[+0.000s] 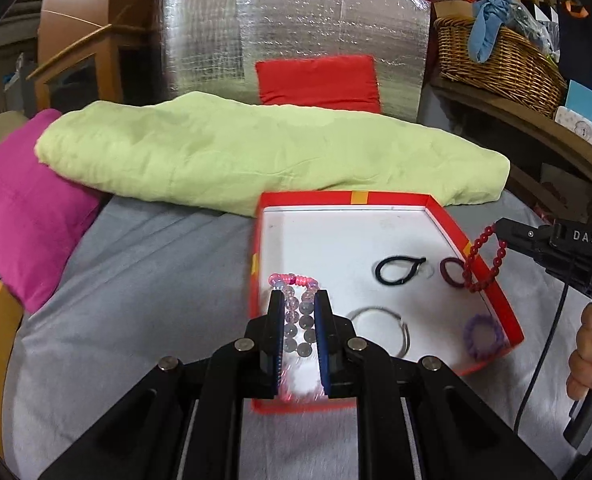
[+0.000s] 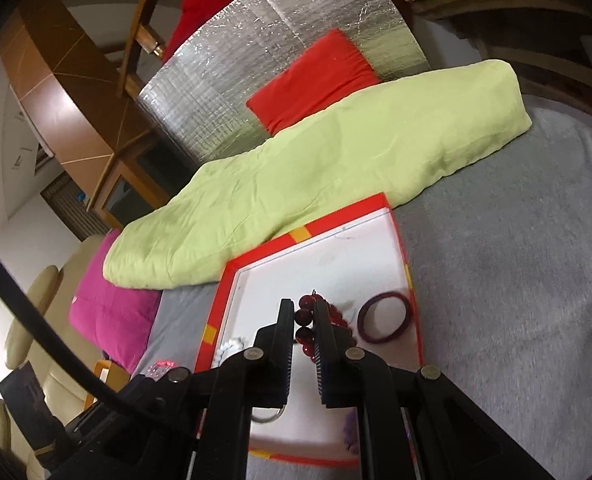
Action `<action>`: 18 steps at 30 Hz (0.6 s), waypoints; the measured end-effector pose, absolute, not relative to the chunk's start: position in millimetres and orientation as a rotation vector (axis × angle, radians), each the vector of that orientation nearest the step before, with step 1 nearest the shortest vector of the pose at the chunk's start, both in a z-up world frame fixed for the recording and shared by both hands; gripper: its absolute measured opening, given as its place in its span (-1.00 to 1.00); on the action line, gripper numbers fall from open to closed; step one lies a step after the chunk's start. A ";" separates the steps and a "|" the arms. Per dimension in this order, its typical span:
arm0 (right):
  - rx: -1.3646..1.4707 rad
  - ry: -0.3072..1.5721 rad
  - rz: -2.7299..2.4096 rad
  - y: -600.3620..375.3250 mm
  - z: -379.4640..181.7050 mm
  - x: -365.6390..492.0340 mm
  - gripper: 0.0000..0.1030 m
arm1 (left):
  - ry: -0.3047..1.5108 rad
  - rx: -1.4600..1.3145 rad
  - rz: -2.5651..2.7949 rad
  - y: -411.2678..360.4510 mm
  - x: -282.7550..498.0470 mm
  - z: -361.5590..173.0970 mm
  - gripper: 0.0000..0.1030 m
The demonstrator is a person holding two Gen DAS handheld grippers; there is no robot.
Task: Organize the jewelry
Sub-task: 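Open left tool to drop pink bracelet in box while right drops red bead bracelet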
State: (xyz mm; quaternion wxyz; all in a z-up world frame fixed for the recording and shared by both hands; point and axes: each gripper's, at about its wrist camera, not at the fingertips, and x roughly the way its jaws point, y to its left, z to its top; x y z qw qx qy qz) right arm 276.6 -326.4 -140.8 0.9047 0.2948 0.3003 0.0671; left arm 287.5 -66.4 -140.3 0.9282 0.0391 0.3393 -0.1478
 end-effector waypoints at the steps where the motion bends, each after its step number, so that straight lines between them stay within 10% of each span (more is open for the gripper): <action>1: 0.615 0.620 0.139 -328.1 -140.8 279.9 -0.80 | 0.705 0.073 -0.316 -71.6 294.9 -139.5 -0.71; 18: 0.659 0.672 0.184 -330.9 -149.3 369.1 -0.79 | 0.802 0.078 -0.416 -124.3 354.9 -167.9 -0.71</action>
